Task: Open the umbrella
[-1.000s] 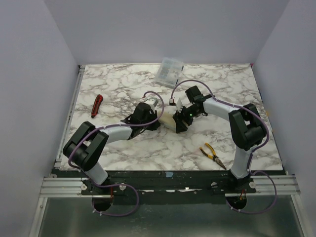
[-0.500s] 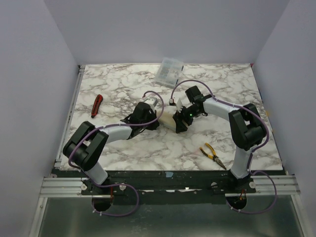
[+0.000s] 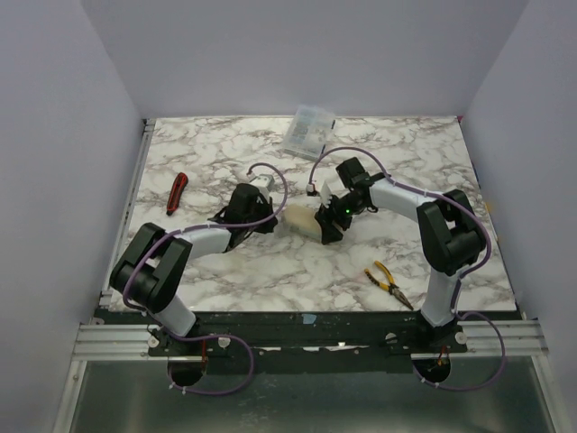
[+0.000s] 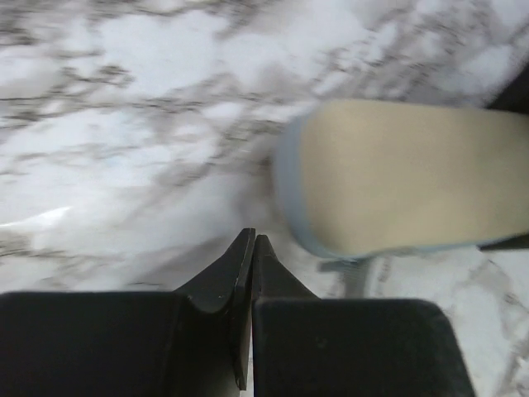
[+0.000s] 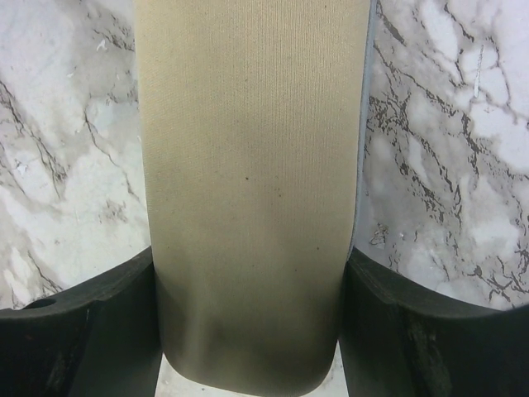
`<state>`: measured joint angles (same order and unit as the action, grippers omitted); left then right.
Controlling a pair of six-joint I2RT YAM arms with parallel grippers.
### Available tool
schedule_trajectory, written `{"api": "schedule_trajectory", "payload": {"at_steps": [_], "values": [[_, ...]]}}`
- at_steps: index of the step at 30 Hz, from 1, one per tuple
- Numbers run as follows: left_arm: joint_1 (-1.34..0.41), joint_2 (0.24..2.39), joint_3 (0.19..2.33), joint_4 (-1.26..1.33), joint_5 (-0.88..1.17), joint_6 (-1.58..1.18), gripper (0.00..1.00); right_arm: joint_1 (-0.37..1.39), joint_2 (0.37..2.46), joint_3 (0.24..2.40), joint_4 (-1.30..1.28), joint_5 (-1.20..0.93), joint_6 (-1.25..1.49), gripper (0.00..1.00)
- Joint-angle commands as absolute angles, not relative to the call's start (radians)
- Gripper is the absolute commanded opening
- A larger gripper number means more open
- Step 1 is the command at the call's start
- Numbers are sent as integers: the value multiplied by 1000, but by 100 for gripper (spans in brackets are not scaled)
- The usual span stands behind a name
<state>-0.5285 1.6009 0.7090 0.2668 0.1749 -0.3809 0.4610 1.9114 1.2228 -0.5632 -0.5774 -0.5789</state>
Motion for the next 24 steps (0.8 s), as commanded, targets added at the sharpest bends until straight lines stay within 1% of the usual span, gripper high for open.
{"api": "schedule_trajectory", "payload": {"at_steps": [1,2,3,7,9,10,11,12,14,17,19,24], "values": [[-442,1561,677,310,60,-325,0,446,2001,1150,-785,-409,-660,26],[-440,1560,677,310,61,-327,0,446,1997,1149,-783,-399,-667,27],[-440,1560,679,308,61,-328,0,445,1994,1150,-780,-387,-671,31],[-442,1564,681,320,127,-328,0,445,1983,1173,-760,-367,-656,67],[-441,1571,681,327,169,-336,0,445,1976,1202,-750,-370,-633,80],[-442,1575,684,325,178,-342,0,445,1973,1220,-749,-375,-621,89],[-442,1577,684,324,182,-349,0,445,1969,1237,-749,-378,-609,93],[-442,1577,682,327,187,-353,0,445,1963,1257,-751,-383,-594,100],[-442,1576,680,327,190,-357,0,445,1944,1282,-753,-389,-567,100],[-442,1567,681,314,190,-362,13,444,1901,1287,-740,-376,-542,100],[-442,1558,681,306,193,-369,20,445,1856,1266,-705,-355,-524,100],[-442,1532,677,290,199,-392,46,453,1730,1194,-617,-334,-515,100]]}}
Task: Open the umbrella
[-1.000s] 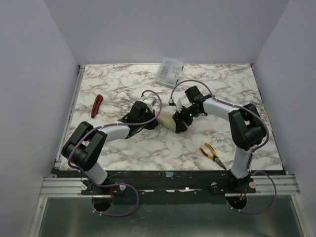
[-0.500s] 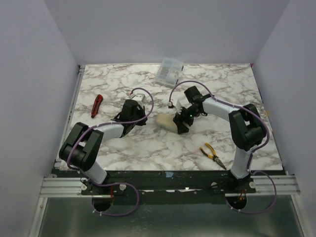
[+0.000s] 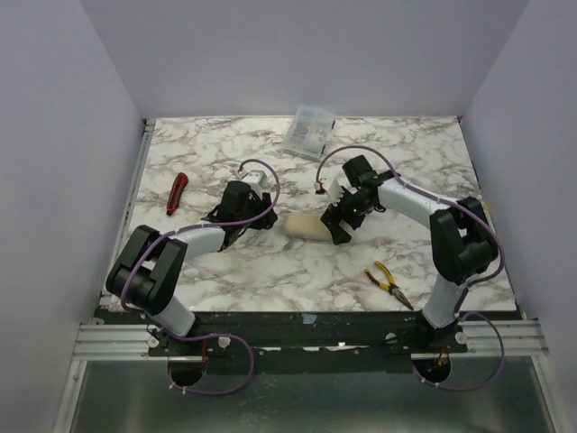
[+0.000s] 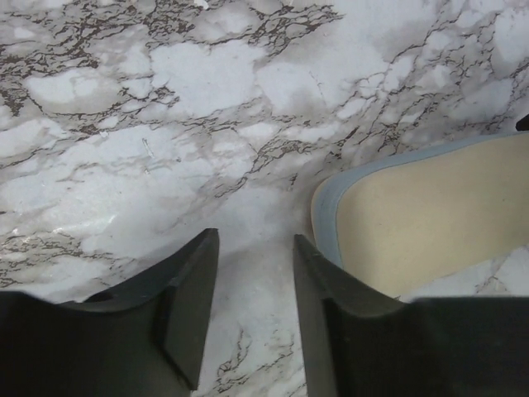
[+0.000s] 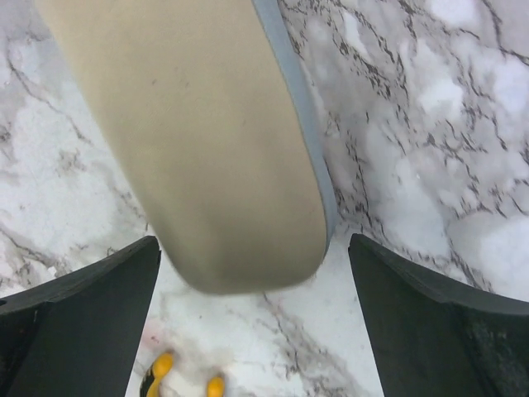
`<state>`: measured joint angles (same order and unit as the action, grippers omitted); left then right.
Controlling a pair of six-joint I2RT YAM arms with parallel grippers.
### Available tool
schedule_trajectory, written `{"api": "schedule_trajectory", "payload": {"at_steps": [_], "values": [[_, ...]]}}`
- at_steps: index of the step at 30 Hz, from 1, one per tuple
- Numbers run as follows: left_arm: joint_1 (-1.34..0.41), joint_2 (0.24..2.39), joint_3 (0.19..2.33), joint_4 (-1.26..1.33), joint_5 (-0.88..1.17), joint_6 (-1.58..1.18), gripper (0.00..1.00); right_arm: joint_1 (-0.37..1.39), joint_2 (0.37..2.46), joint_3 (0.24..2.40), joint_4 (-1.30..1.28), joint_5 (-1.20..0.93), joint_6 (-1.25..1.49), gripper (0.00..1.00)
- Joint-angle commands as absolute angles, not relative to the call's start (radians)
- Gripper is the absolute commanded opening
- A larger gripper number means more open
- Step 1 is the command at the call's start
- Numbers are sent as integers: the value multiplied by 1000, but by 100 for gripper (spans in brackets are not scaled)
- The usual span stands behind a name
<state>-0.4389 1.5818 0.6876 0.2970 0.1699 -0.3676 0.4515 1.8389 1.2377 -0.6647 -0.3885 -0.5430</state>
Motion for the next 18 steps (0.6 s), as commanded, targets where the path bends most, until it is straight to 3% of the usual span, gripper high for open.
{"api": "schedule_trajectory", "payload": {"at_steps": [1,7,15,18], "values": [[-442,1529,678,283,199,-398,49,459,1703,1177,-594,-330,-516,100],[-442,1514,676,253,194,-411,57,516,1600,1093,-506,-338,-601,100],[-436,1502,674,217,196,-449,52,597,1608,1037,-438,-306,-708,80],[-436,1493,669,213,198,-444,50,607,1618,1004,-404,-292,-731,78]]}}
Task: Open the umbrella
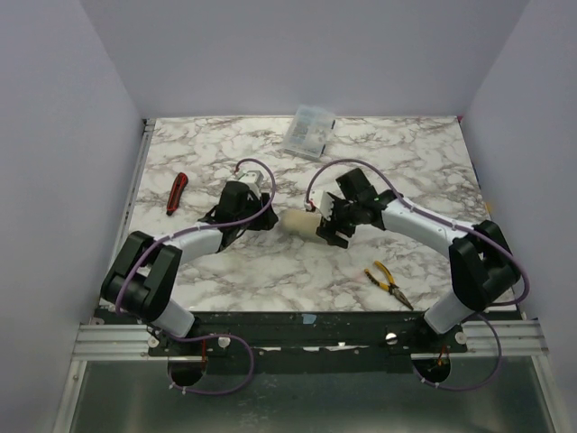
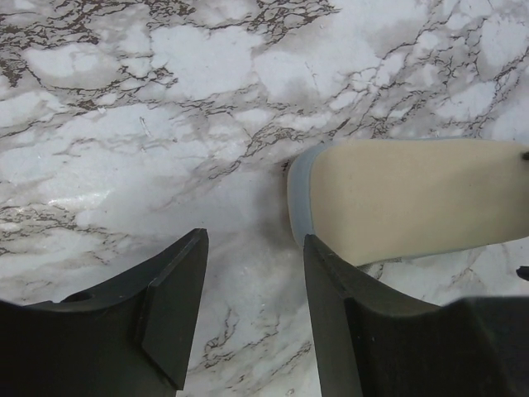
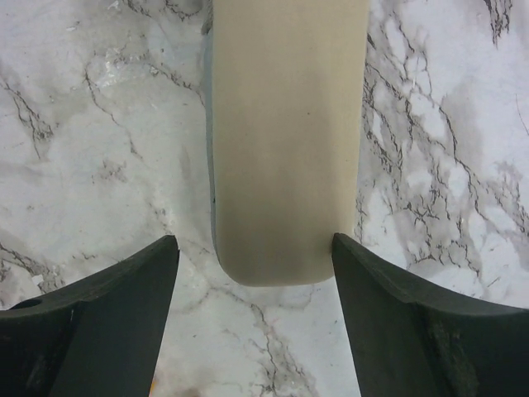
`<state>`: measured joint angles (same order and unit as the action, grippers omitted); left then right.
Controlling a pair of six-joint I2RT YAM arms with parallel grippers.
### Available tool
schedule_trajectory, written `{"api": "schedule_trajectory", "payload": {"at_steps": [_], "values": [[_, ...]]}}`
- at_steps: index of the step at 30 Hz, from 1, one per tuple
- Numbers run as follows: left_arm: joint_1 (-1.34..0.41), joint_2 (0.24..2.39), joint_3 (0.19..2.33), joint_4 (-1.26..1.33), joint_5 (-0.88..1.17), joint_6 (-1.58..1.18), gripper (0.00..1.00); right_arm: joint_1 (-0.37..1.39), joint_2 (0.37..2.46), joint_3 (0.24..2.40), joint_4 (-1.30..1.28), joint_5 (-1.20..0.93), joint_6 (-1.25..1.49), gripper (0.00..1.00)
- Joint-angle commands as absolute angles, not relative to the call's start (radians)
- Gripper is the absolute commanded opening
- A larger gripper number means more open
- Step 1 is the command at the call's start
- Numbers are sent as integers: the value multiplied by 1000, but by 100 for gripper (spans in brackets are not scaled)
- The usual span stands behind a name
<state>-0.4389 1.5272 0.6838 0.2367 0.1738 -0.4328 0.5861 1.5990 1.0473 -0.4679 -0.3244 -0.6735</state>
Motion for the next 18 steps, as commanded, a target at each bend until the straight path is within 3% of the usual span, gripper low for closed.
{"api": "schedule_trajectory", "payload": {"at_steps": [1,11,18], "values": [[-436,1491,668,213,202,-440,50,609,1628,993,-394,-285,-739,77],[-436,1463,639,242,235,-380,39,609,1705,998,-374,-246,-702,57],[-471,1476,641,267,298,-283,37,608,1707,990,-396,-275,-708,47]]}}
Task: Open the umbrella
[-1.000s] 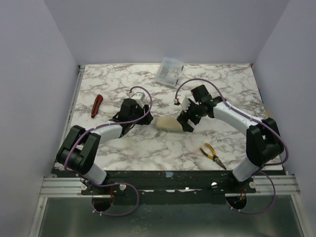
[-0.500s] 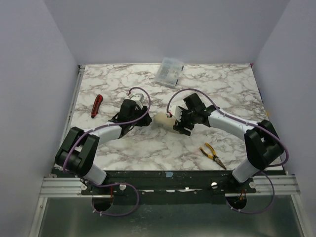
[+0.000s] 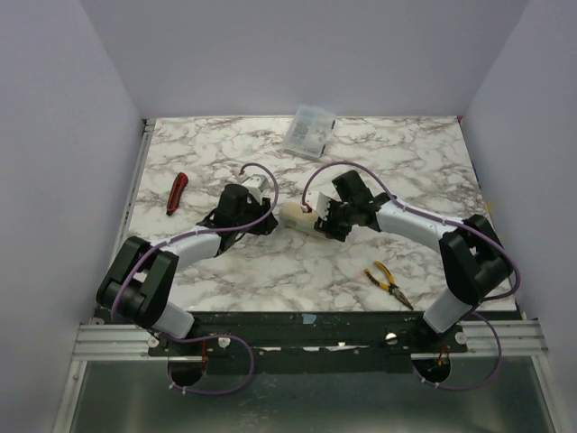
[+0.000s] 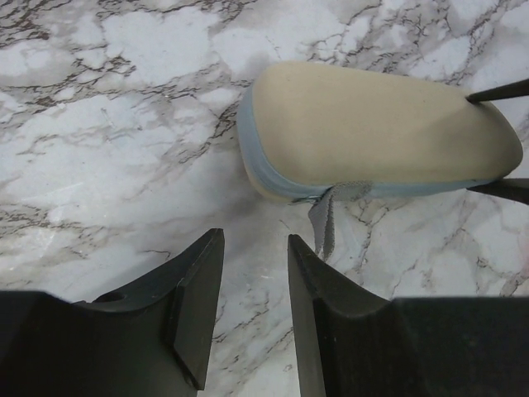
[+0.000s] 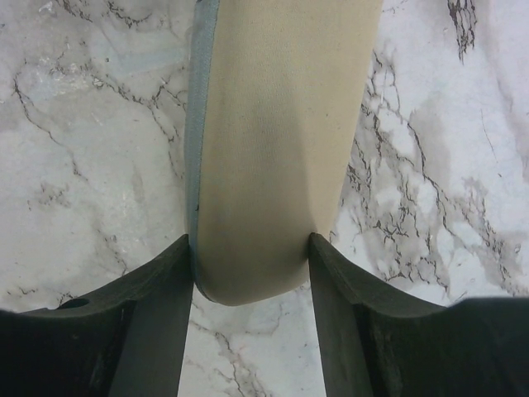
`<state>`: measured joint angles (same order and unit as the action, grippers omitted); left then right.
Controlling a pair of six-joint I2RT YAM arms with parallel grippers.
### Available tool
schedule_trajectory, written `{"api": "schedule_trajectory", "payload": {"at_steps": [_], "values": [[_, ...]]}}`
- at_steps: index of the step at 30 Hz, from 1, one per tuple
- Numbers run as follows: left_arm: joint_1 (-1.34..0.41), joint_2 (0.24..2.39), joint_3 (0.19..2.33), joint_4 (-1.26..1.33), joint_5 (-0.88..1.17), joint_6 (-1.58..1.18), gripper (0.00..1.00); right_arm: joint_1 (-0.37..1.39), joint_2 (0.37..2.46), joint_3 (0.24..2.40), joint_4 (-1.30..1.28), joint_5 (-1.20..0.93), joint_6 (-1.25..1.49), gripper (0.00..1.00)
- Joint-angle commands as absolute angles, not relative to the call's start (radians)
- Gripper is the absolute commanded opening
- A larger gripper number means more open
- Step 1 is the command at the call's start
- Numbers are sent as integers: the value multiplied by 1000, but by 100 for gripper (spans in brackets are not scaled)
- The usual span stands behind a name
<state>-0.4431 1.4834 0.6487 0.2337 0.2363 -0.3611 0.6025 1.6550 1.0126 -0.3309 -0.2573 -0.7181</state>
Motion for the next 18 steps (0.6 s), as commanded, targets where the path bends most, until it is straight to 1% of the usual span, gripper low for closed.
{"api": "schedule_trajectory", "payload": {"at_steps": [1,8,12,18], "values": [[-474,1479,642,274,296,-280,37,609,1706,989,-400,-281,-710,47],[-493,1539,684,308,275,-284,36,607,1705,997,-441,-324,-719,45],[-500,1577,718,314,252,-285,32,600,1716,1015,-484,-361,-737,43],[-528,1587,730,348,288,-296,32,585,1762,1072,-572,-418,-754,42]]}}
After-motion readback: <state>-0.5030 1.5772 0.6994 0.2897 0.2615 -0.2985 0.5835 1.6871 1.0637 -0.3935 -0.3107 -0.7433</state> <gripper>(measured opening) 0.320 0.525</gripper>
